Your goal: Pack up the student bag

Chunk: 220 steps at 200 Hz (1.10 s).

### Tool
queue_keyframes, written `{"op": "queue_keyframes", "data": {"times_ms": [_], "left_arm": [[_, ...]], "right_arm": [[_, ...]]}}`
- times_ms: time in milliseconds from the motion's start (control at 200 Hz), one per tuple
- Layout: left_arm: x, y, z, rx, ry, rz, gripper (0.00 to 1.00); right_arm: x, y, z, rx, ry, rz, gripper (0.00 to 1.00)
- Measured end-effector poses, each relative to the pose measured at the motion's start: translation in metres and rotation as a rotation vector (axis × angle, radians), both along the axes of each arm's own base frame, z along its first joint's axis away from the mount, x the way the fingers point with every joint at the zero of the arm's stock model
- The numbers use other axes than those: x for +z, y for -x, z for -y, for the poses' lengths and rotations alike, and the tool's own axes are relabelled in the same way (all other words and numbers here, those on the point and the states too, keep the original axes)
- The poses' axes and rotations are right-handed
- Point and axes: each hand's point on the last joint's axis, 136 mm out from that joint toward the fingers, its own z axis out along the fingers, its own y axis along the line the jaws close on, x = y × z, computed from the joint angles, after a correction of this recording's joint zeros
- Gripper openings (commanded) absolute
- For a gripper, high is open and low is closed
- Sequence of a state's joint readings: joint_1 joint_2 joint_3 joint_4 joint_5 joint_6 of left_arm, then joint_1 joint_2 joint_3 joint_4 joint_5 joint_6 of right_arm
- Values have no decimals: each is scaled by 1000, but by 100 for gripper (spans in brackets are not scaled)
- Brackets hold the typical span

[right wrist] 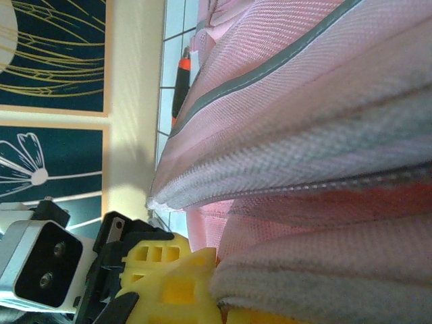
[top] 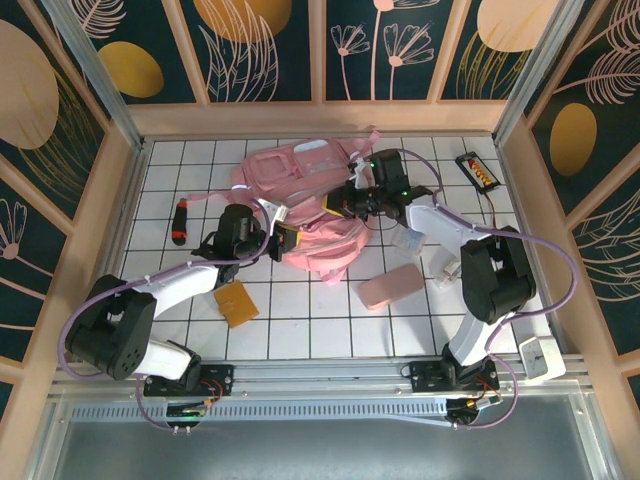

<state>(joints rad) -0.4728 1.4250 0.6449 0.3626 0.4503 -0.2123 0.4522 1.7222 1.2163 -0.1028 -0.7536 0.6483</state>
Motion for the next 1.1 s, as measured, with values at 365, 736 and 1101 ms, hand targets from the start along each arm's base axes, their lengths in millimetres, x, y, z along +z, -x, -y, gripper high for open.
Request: {"op": "queue_keyframes", "data": {"times_ms": [365, 736, 1101], "left_arm": [[-22, 17, -6, -67, 100, -114, 23], [-30, 24, -1, -85, 157, -209, 43], [-33, 23, 6, -111, 203, -231, 41]], "right_arm": [[-1, 8, -6, 84, 11, 59, 0], [-8, 9, -20, 110, 8, 90, 0], [-12, 9, -21, 112, 9, 81, 0]]}}
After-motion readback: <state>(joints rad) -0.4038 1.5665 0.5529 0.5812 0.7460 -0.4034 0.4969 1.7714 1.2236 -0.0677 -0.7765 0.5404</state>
